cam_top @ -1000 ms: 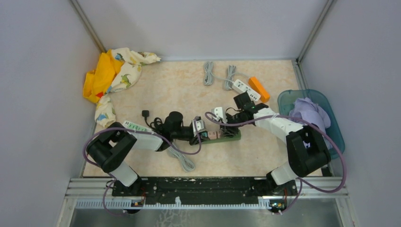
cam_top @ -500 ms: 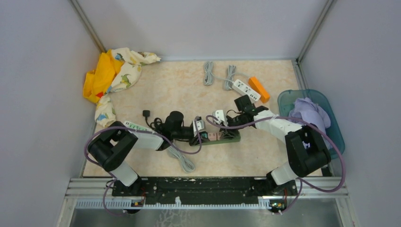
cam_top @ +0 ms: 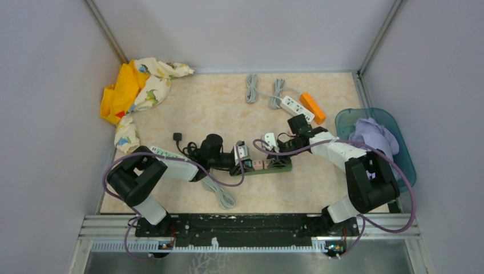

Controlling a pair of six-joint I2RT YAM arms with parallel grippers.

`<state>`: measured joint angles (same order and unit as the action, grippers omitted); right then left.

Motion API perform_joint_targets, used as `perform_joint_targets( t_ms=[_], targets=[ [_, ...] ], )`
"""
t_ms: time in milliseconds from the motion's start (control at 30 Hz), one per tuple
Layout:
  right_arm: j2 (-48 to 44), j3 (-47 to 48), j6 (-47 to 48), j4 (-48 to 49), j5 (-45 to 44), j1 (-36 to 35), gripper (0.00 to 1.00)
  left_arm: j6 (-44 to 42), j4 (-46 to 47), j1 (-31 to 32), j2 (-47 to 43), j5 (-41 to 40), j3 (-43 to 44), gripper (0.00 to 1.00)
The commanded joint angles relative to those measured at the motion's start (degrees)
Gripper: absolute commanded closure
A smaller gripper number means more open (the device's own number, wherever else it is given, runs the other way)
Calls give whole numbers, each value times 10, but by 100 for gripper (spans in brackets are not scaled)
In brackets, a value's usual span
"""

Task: Pull the plug off the socket
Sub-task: Remove the plug from the socket.

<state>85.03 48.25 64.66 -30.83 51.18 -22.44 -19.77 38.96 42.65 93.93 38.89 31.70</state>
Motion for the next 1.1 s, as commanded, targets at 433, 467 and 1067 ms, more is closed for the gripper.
perform_joint_targets(
  t_ms=[433,467,1067],
  targets=[
    [-30,9,-41,66,-5,-8,100,-2,-1,2,2,22,-3,99],
    [-31,10,-23,53,-4,0,100,-2,0,2,1,22,-3,99],
    [-45,-8,-93,126,-4,-17,100,3,3,0,7,22,-2,99]
  ],
)
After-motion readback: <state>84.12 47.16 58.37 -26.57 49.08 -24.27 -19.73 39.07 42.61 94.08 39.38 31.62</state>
